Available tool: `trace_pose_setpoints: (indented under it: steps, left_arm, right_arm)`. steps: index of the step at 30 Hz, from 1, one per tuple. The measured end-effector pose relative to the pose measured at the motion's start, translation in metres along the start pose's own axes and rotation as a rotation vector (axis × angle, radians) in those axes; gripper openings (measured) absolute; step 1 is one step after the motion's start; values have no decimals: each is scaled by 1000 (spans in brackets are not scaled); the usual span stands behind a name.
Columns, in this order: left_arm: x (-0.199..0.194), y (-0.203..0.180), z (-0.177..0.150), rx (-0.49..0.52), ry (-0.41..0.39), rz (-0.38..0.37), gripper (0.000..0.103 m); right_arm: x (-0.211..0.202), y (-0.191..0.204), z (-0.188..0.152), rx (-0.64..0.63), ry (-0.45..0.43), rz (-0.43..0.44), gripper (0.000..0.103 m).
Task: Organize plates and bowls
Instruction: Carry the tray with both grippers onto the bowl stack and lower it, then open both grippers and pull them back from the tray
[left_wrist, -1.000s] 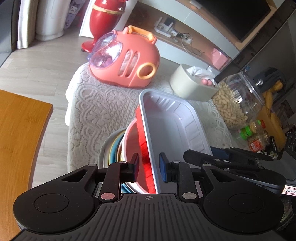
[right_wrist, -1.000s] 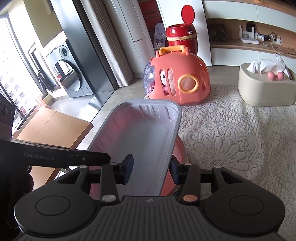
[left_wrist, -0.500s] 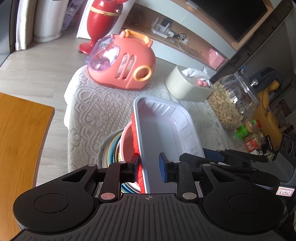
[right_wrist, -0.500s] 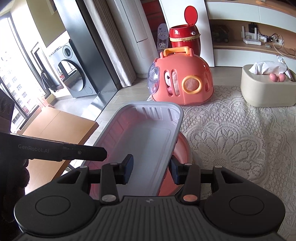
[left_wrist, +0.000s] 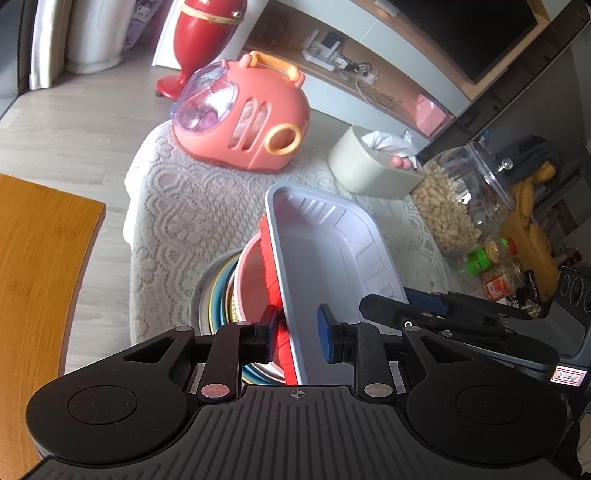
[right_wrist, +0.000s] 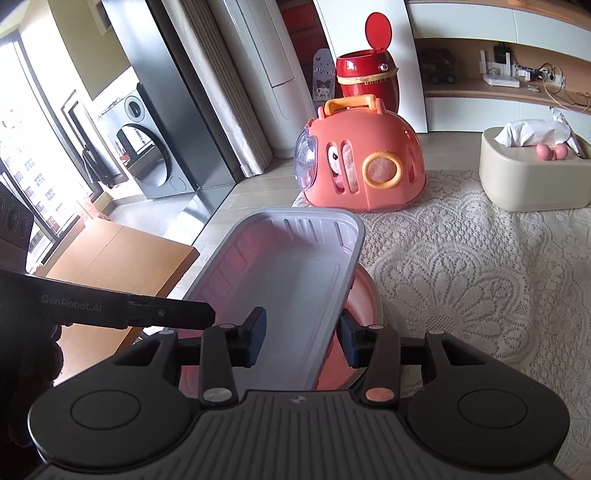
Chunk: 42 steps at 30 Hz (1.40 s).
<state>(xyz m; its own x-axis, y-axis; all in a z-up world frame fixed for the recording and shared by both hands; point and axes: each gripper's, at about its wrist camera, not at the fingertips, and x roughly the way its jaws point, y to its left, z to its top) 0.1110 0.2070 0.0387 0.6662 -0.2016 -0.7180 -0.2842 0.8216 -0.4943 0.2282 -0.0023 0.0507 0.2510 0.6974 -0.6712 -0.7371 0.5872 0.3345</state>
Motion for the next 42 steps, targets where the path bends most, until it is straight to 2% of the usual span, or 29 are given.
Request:
trace_pose_setpoints:
  steps: [6,14,20,26,32,36,39,42]
  left_arm:
    - [-5,13,5,-49,-35,24,26]
    - [3,7,2,-29,-9,-13,27]
    - [7,11,2,-57,-3,-37,26]
    - [-15,9,0,-63,-71,-10,27]
    - [-2,10,-8,-83,-4,-13,26]
    - [1,10,-9,-78,5,-18,26]
    - [-3,9,-10,-85,-15,-8,26]
    - [-17,5,-15,-66,-70,21,26]
  right_arm:
    - [0,-2,1,8,-5,-10,43]
    - [4,2,3,13,-5,-5,43]
    - [8,-6,3,46,7,-10,43]
    - [1,-6,-1,52,-28,-34,43]
    - [-2,-3,-6,71,-20,-2,43]
    - [0,0,-5,57,-16,-2,43]
    - [-2,-1,-6,61,-26,-7,43]
    - [-8,-4,-7,64,-58,-32,43]
